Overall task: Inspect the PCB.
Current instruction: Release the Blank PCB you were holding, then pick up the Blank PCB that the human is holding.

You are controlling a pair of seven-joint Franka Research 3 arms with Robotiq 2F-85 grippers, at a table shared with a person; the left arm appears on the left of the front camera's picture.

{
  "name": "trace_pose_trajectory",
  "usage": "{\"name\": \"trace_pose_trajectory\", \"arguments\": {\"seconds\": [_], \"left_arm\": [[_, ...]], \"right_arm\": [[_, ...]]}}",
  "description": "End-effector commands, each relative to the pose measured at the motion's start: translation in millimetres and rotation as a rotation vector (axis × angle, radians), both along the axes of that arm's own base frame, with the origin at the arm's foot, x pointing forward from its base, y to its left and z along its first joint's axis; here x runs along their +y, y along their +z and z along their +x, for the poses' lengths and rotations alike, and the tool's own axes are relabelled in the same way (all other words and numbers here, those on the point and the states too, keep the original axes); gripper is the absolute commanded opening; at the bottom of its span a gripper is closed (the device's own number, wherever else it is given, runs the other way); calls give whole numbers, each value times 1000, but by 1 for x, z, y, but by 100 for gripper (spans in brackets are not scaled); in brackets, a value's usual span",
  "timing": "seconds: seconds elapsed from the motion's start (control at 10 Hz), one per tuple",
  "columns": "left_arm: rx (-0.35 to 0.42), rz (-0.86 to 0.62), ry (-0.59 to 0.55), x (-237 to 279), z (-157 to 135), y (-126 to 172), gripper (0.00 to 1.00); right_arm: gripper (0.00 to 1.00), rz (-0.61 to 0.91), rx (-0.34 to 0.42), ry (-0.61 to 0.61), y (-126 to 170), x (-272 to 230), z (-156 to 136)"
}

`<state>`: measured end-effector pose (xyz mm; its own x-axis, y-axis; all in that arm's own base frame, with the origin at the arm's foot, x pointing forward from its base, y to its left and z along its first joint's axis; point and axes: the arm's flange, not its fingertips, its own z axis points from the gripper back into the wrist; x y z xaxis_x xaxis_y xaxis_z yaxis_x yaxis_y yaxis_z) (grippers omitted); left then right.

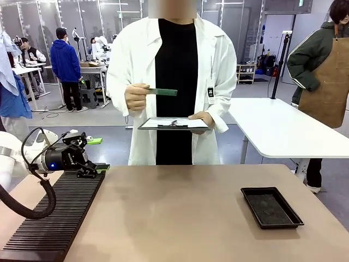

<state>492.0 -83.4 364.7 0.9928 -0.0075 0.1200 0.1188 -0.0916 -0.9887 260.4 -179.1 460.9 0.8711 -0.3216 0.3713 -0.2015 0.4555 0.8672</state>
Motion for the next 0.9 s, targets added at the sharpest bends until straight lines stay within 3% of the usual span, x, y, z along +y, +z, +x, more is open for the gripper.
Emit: {"name": "trace_pose_trajectory", "arguments": {"seconds": [0.0,0.8], "left_arm": [[0,3,1,-1,0,0,100],[0,3,1,-1,0,0,100]], "right_arm": [[100,6,-16,1,1,-1,-1],[100,6,-16,1,1,-1,-1]]}}
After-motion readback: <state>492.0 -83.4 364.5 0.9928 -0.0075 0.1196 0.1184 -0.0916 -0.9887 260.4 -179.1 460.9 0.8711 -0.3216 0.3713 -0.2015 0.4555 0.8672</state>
